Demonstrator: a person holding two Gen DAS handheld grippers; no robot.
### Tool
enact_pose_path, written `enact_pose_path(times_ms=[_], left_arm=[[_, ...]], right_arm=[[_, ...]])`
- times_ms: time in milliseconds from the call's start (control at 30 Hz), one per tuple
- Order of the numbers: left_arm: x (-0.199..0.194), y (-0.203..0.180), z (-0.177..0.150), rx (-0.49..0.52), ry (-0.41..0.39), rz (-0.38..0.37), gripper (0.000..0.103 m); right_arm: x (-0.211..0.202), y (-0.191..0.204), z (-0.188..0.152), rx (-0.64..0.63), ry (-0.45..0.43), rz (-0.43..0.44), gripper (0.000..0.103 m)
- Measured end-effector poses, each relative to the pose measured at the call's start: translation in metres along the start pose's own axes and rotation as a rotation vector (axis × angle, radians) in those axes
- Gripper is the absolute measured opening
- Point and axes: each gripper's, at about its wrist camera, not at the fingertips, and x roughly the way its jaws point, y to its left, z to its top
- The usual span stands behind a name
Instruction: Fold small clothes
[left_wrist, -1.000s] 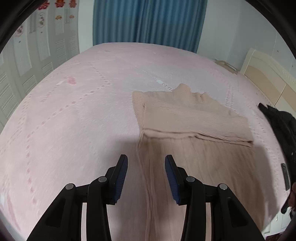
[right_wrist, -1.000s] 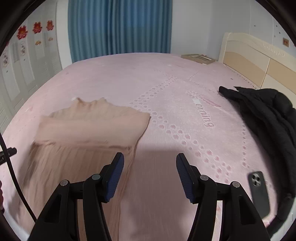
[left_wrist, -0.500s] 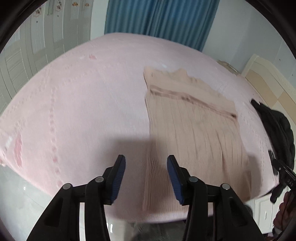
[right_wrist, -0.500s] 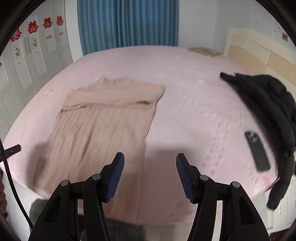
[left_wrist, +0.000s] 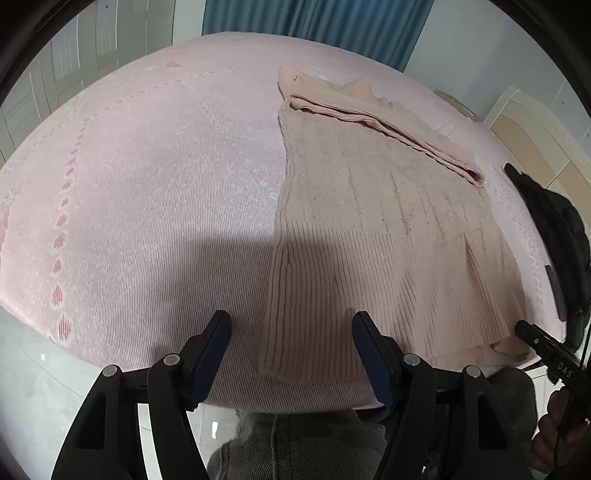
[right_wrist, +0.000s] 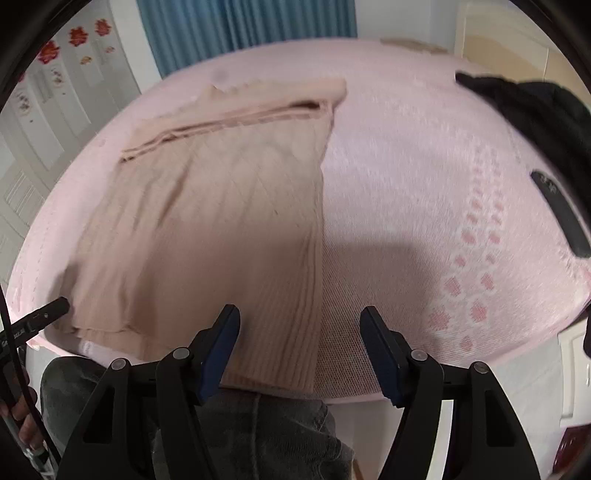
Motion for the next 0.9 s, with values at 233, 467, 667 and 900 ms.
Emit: enact_pose_path(times_ms=[233, 467, 667, 900], left_arm=[[0.007, -0.01, 0.008, 0.023, -0.001, 0.022, 0.02], [-0.009, 0.006, 0.01, -0.01, -0.018, -0.043, 0.009], [-0.012, 0.024, 0.007, -0.027, 0.001, -0.058, 0.007], [-0.007, 0.024, 0.002, -0.029, 0.04, -0.113, 0.014]], right_arm=[[0.012, 0.01, 0.006, -0.064, 0.004, 0.002, 0.023], [-0.006, -0.009, 0.006, 0.008, -0.048, 0.015, 0.007], [-0.004, -0.016, -0.002, -0.006, -0.031, -0.027, 0.006], [-0.001, -0.003, -0.004, -0.057, -0.039, -0.074, 0.012]])
